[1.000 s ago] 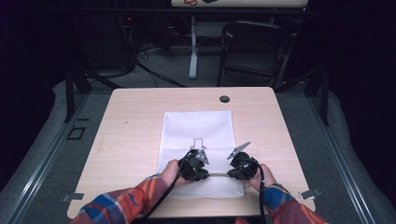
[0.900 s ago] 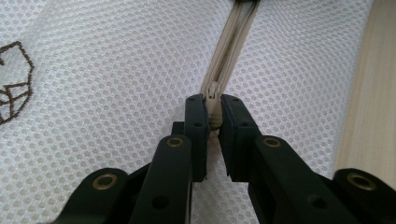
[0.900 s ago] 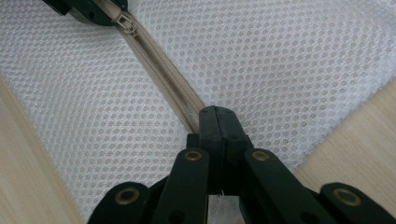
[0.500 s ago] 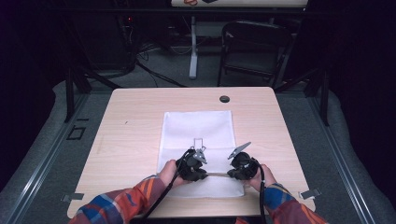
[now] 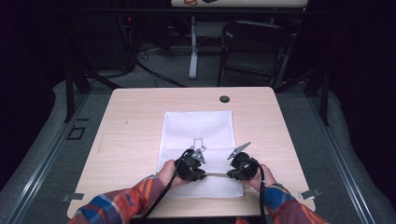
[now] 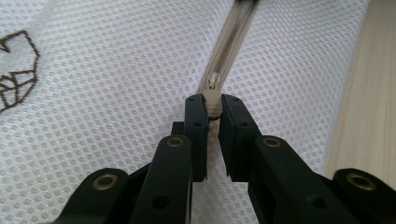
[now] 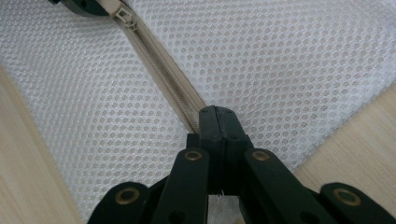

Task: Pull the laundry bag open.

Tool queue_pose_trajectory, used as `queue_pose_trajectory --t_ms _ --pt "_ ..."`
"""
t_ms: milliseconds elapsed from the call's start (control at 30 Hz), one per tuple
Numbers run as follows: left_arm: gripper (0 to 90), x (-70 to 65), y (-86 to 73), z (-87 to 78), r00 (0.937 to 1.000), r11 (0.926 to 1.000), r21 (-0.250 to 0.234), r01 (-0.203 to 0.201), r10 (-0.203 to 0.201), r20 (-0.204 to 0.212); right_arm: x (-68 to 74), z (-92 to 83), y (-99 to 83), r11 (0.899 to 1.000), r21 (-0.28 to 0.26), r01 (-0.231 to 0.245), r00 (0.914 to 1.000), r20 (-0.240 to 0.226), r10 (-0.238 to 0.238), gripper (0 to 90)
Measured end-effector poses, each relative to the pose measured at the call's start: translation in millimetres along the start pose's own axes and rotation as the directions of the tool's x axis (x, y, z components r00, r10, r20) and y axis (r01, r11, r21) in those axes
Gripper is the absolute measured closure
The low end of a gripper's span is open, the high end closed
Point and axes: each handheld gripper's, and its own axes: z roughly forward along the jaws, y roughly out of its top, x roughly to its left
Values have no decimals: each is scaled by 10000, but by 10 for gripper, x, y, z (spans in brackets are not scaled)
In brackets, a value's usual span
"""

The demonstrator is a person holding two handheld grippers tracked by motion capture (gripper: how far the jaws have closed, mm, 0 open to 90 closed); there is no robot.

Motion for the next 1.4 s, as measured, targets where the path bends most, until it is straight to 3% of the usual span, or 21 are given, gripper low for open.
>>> queue_pose_trajectory --t_ms 167,500,967,1400 --pt "819 142 -193 -126 9976 9977 24 675 -674 -140 -33 -16 -22 10000 12 -64 10000 30 64 900" --pt "818 169 -353 -276 9959 9962 41 867 -866 -259 -27 -17 -9 9999 129 57 10000 65 -57 900" --pt "817 212 -604 -487 9884 9888 -38 1491 -1491 -302 -50 -32 -3 9987 250 434 9948 908 -455 900" --pt "817 242 -806 -640 9806 9819 39 1892 -1887 -527 -68 -34 -5 9992 226 342 9951 920 -361 900"
